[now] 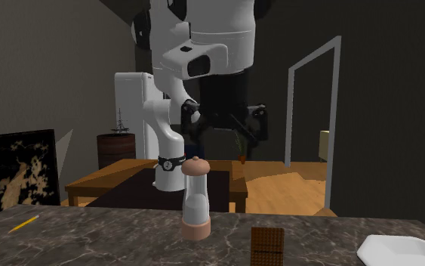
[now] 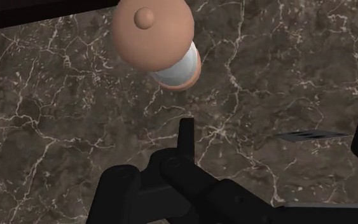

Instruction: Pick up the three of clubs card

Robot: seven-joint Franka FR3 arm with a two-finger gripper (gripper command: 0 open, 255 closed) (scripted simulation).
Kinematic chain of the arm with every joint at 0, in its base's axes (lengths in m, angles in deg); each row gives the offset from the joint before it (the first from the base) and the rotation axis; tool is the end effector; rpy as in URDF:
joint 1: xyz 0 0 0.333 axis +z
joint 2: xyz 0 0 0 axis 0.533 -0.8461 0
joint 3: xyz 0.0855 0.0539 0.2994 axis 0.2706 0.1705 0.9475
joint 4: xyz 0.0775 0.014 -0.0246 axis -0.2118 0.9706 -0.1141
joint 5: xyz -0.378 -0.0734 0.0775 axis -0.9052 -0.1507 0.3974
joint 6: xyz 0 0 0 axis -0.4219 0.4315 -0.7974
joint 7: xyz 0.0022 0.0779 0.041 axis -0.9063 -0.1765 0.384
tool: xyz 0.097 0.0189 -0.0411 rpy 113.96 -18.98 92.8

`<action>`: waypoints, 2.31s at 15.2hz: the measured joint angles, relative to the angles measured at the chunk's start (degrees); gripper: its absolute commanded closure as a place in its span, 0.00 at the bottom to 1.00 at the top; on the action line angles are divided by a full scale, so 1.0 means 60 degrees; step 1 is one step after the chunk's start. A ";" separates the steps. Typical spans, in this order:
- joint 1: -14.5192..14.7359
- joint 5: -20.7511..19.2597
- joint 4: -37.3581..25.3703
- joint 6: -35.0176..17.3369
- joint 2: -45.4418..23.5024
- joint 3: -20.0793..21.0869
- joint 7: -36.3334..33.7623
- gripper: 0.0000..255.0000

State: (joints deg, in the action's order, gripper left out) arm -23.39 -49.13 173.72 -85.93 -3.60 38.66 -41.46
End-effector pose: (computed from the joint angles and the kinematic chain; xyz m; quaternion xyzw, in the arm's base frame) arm 0.5586 0.2639 0.4037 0.9736 -0.0491 -0.2224 0.0169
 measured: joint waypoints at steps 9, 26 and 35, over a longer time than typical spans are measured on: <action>0.1104 0.0074 -0.3978 0.1737 -0.4180 0.0063 -0.1104 0.00; 0.1403 0.0027 -0.4788 0.1548 -0.5529 -0.0007 -0.1159 1.00; 0.1368 0.0095 -0.4789 0.1882 -0.5191 0.0043 -0.1261 1.00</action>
State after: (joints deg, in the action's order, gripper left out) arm -15.18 -48.55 144.98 -74.64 -34.75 38.92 -49.03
